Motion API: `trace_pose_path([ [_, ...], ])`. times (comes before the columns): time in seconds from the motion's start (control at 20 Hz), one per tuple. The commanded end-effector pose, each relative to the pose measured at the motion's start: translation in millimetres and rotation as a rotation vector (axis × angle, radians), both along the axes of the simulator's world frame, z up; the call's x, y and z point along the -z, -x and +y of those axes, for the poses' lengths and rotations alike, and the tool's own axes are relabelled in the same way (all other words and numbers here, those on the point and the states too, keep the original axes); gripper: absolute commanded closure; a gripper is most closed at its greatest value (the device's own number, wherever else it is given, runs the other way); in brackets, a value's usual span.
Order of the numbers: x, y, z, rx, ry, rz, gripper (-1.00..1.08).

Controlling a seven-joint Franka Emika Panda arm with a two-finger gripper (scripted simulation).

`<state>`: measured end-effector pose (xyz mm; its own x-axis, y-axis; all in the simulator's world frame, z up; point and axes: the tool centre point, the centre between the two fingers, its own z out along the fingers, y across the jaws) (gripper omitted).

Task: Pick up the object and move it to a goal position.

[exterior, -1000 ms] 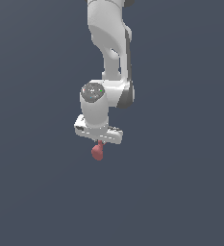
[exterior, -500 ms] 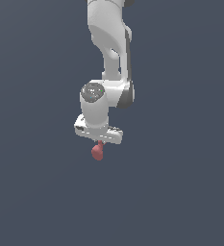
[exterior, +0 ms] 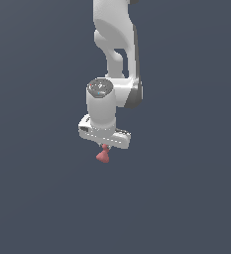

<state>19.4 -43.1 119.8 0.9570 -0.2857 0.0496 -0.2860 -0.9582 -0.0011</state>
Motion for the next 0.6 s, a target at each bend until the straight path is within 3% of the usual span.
trace_pose_path([
  [0.0, -12.5, -6.5, 6.1, 0.021, 0.005, -0.025, 1.08],
  [0.55, -89.2, -41.2, 39.6, 0.159, 0.044, -0.172, 1.08],
])
